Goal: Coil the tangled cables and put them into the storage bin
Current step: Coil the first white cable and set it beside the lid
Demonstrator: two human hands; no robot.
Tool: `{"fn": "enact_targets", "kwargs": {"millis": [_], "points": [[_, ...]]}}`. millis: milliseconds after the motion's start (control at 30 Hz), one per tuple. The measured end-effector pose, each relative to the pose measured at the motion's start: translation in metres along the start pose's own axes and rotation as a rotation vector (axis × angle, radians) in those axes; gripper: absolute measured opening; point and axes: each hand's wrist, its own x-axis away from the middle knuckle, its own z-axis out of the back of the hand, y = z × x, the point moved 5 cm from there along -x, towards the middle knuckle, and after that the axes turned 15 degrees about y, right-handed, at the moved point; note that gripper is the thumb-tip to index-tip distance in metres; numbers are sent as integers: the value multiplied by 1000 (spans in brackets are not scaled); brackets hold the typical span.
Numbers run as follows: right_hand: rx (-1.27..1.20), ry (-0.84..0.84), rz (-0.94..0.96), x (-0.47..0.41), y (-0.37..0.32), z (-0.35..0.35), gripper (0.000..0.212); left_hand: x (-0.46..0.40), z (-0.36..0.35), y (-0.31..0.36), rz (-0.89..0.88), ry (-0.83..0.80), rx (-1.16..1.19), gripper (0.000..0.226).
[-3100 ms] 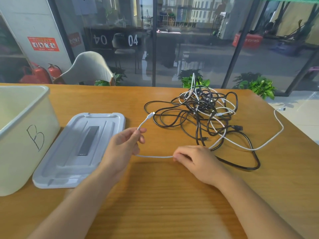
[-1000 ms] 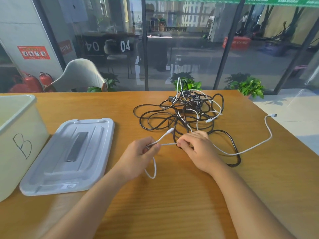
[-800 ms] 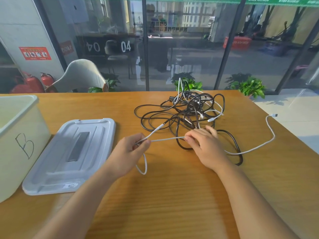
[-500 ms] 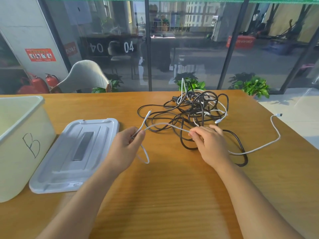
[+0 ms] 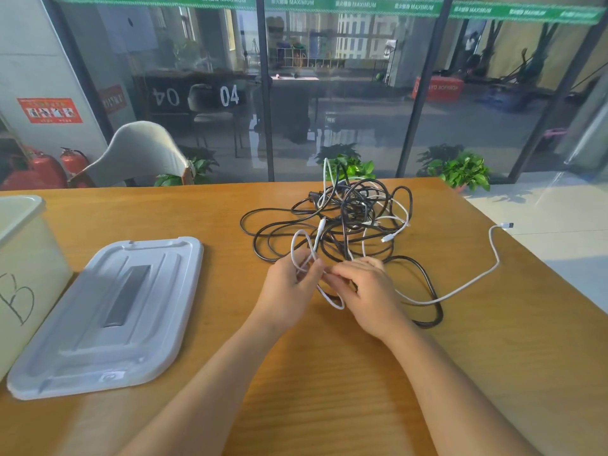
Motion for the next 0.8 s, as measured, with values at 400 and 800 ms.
{"fn": "enact_targets", "kwargs": {"millis": [400,800], "points": [[149,-124,10,-1,5,-6,23,13,43,-4,-153,-27,-140,21],[244,-92,-55,-3,25,4,25,11,150,-5,-150,188,-206,23]]}}
